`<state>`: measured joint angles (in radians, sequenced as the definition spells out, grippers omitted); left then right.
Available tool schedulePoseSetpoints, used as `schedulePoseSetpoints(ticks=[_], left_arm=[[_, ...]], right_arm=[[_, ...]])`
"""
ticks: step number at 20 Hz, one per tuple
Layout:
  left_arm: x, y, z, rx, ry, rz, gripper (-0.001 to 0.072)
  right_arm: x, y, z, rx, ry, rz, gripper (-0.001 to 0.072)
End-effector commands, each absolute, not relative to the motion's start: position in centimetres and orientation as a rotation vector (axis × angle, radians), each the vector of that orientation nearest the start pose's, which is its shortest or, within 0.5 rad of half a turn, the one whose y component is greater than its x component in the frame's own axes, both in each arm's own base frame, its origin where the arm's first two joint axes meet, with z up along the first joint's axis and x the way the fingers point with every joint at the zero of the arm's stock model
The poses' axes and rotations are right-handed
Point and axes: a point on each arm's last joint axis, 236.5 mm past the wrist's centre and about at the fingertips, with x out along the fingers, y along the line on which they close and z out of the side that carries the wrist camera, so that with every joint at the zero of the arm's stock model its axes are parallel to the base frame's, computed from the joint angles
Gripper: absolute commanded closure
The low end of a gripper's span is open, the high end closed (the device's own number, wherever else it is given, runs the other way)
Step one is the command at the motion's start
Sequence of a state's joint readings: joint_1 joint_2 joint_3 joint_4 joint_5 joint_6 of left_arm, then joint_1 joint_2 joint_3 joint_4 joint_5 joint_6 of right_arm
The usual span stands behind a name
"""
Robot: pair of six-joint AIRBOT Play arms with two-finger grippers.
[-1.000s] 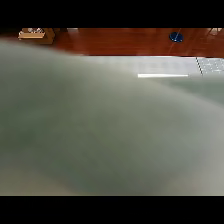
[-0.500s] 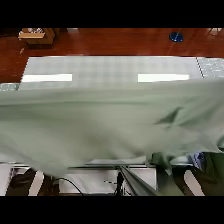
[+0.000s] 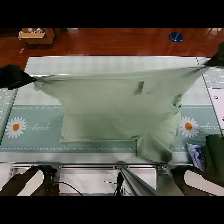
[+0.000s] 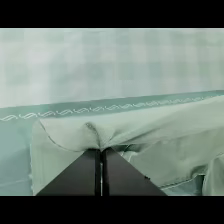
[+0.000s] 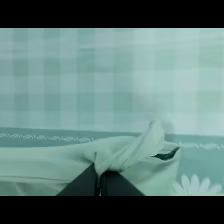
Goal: Fold the shirts.
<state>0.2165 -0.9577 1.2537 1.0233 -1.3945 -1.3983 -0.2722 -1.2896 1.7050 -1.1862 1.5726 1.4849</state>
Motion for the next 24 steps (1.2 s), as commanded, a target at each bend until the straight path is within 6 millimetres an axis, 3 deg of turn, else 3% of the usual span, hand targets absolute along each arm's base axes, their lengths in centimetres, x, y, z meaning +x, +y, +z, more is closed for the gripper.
schedulePoseSetpoints(ticks=[1, 4, 6, 12, 15, 18, 20, 22, 24], left_arm=[[38.7, -5.6, 11.3, -0.369, 1.036, -0.335, 0.0691], [42.5, -5.3, 8.7, -0.336, 0.990, -0.321, 0.0690], [45.0, -5.1, 7.7, -0.293, 0.928, -0.309, 0.0690], [51.4, -6.2, 4.4, -0.292, 0.793, -0.234, 0.0690], [53.0, -5.9, 1.7, -0.295, 0.789, -0.198, 0.0689], [52.4, -6.2, -2.0, -0.307, 0.882, -0.204, 0.0689], [51.3, -6.4, -2.6, -0.305, 0.934, -0.224, 0.0690], [49.4, -6.8, -1.9, -0.313, 1.007, -0.273, 0.0690], [46.3, -7.2, -1.2, -0.303, 1.130, -0.343, 0.0690]], right_arm=[[44.7, -1.1, 13.7, 0.307, 1.090, 0.164, 0.0685], [49.1, -1.1, 11.9, 0.309, 1.003, 0.142, 0.0685], [51.1, -0.9, 10.2, 0.314, 0.987, 0.135, 0.0685], [55.2, -1.1, 4.7, 0.308, 0.968, 0.123, 0.0685], [56.5, -1.9, 2.9, 0.303, 0.953, 0.096, 0.0685], [56.0, -2.9, 1.3, 0.249, 0.995, 0.069, 0.0685], [54.7, -2.7, 1.0, 0.241, 1.051, 0.081, 0.0685], [51.2, -1.6, 0.7, 0.244, 1.191, 0.122, 0.0685], [46.5, -0.9, 0.5, 0.232, 1.376, 0.162, 0.0685]])
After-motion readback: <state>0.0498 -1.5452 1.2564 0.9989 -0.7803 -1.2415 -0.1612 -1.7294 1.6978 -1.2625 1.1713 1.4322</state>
